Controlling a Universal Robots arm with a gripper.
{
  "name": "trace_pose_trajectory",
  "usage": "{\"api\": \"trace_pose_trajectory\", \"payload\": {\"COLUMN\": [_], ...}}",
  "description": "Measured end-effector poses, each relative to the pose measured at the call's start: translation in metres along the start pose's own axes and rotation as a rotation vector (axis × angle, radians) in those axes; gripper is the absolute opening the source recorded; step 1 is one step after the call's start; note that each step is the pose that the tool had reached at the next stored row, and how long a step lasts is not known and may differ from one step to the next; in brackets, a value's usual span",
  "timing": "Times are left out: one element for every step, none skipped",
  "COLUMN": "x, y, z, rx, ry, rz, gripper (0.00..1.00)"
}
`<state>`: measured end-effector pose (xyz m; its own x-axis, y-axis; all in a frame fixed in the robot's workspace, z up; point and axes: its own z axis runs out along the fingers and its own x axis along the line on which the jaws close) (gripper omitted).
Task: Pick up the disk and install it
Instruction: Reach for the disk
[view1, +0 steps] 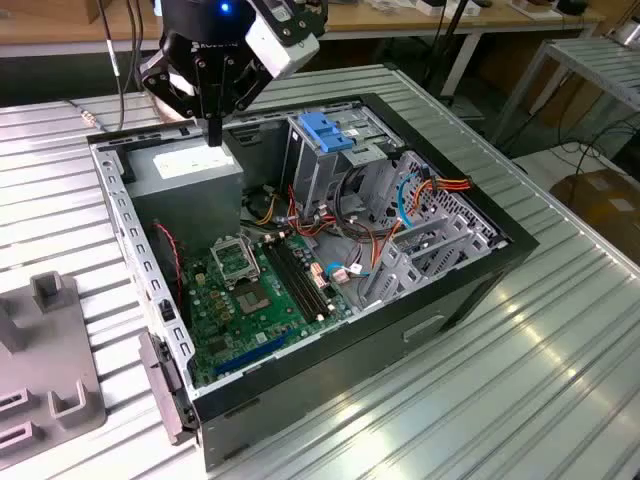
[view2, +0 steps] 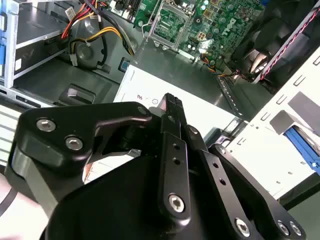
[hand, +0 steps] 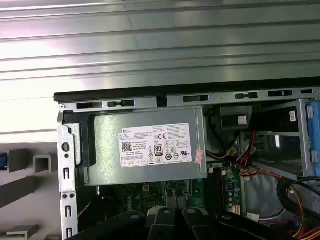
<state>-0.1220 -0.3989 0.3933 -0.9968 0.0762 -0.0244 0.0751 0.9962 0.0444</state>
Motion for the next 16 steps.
{"api": "trace_pose_trajectory", "payload": {"x": [0.0,0.0,0.0,0.0,0.0,0.0002,0.0004,0.0007,0.0011,0.0014,0.0019,0.0022,0.0025,0.0028,0.0033,0.0037], "y": [0.0,0.0,0.0,0.0,0.0,0.0,0.0,0.0,-0.0001,-0.0001,-0.0001,-0.0002,-0.0002,-0.0002,-0.0003,-0.0003], "z": [0.0,0.0,0.0,0.0,0.0,0.0,0.0,-0.0001,0.0,0.0,0.0,-0.0001,-0.0001,-0.0001,-0.0001,-0.0001], "rx": [0.0,0.0,0.0,0.0,0.0001,0.0001,0.0001,0.0001,0.0,0.0,0.0,0.0,0.0,0.0001,0.0,0.0], "ry": [0.0,0.0,0.0,0.0,0.0,0.0,0.0,0.0,0.0,0.0,0.0,-0.0001,0.0,0.0,0.0,0.0], "rz": [0.0,0.0,0.0,0.0,0.0,0.0,0.0,0.0,0.0,0.0,0.0,0.0,0.0,0.0,0.0,0.0], "gripper": [0.1,0.1,0.1,0.1,0.1,0.1,0.1,0.1,0.1,0.1,0.1,0.1,0.1,0.1,0.1,0.1]}}
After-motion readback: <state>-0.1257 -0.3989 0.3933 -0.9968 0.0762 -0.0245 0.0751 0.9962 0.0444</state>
